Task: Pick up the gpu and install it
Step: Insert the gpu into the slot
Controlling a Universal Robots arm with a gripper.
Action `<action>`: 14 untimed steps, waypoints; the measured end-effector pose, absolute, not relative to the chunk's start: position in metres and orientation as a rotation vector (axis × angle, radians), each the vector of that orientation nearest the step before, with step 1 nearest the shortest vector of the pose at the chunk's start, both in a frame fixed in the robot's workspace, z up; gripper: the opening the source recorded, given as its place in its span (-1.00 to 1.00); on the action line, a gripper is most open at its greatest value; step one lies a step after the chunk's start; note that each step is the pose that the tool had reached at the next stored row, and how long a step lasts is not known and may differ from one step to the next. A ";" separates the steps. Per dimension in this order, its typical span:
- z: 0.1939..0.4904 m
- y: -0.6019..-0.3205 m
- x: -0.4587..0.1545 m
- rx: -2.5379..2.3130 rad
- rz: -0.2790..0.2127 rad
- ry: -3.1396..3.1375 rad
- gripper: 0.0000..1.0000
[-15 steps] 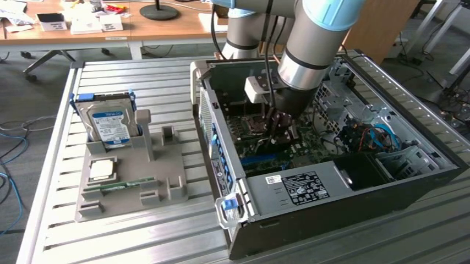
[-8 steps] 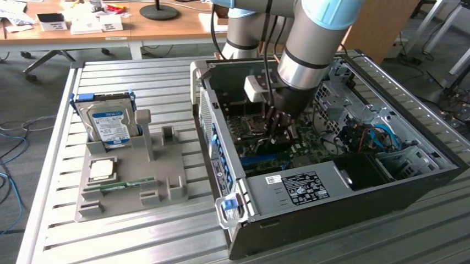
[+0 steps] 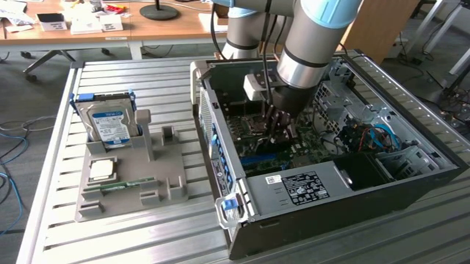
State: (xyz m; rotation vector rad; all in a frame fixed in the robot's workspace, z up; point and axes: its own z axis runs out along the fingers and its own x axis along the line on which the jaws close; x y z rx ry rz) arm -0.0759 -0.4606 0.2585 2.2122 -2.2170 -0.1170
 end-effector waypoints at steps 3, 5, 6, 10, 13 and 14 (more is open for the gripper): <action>0.261 -0.461 -0.076 2.209 -0.115 -2.219 -0.46; 0.263 -0.460 -0.076 2.205 -0.107 -2.217 -0.46; 0.263 -0.461 -0.076 2.202 -0.100 -2.215 -0.46; 0.263 -0.461 -0.076 2.196 -0.071 -2.210 -0.46; 0.263 -0.460 -0.076 2.197 -0.071 -2.211 -0.46; 0.263 -0.460 -0.077 2.197 -0.071 -2.211 -0.46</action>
